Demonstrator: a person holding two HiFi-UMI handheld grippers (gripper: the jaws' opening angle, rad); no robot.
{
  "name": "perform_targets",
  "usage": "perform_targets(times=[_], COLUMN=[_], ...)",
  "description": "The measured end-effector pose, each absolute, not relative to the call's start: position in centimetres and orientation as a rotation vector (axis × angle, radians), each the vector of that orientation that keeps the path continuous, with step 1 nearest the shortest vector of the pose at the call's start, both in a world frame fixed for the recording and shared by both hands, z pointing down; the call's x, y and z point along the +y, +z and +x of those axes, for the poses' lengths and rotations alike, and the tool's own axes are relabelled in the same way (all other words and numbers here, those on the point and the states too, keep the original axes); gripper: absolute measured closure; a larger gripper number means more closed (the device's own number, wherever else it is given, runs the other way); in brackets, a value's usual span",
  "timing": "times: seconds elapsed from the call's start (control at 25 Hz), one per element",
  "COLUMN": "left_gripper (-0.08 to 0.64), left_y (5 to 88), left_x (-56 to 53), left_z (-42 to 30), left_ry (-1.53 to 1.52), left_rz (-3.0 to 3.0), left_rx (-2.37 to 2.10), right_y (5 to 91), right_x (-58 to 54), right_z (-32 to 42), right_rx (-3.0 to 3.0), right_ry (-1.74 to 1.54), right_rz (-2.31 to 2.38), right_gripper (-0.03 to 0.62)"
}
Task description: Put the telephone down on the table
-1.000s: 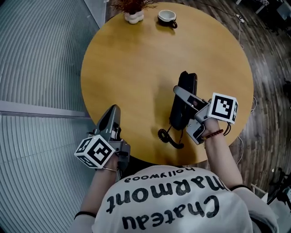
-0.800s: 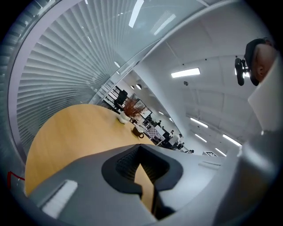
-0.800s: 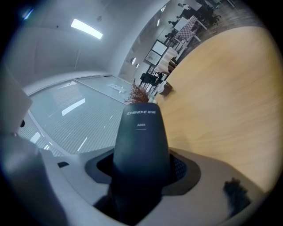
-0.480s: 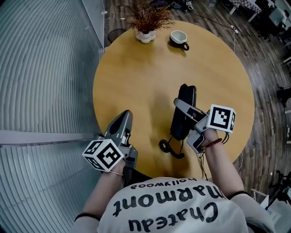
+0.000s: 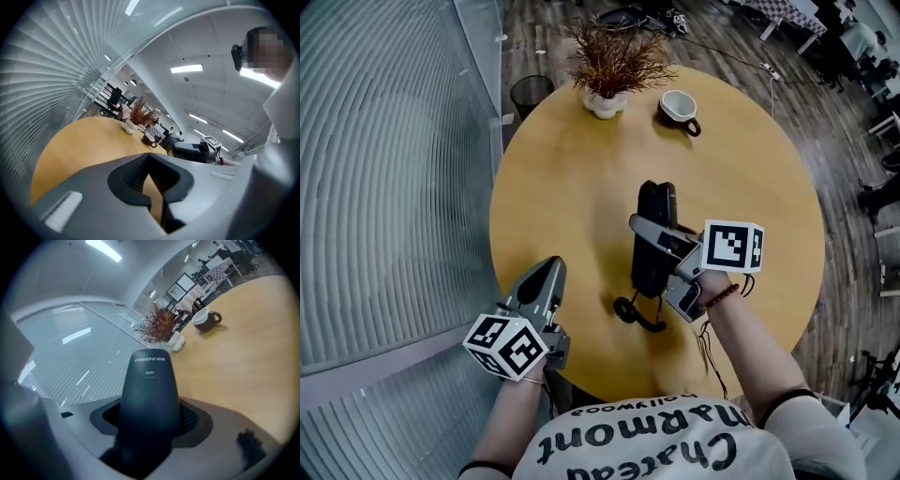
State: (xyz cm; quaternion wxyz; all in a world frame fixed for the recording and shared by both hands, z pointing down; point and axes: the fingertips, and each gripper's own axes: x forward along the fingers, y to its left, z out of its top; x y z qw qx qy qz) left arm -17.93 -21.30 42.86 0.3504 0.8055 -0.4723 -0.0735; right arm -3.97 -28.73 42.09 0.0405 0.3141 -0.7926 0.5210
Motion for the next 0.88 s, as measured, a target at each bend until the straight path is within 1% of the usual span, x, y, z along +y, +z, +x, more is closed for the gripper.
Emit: perform_targets(times=[0.16, 0.32, 0.64, 0.88], left_gripper=[0.554, 0.554, 0.554, 0.554], left_y=[43.5, 43.9, 45.4, 46.0], left_x=[-21.7, -22.5, -24.8, -27.1], left_z=[-16.0, -14.4, -10.0, -9.0], left_ry=[-0.036, 0.127, 0.256, 0.297], left_rz=[2.189, 2.299, 2.414, 2.425], left_rx=[-1.200, -1.142, -0.988, -0.961], right_y=[43.3, 44.7, 47.5, 49.7], right_x=[-29.3, -29.7, -31.1, -33.1], right_z=[-4.5, -5.4, -7.4, -7.6], right_rx=[-2.390, -2.323, -2.201, -2.100], right_ry=[1.543, 1.381, 1.223, 0.970], right_rz=[0.934, 0.871, 0.759, 0.685], right_gripper=[0.298, 0.298, 0.298, 0.298])
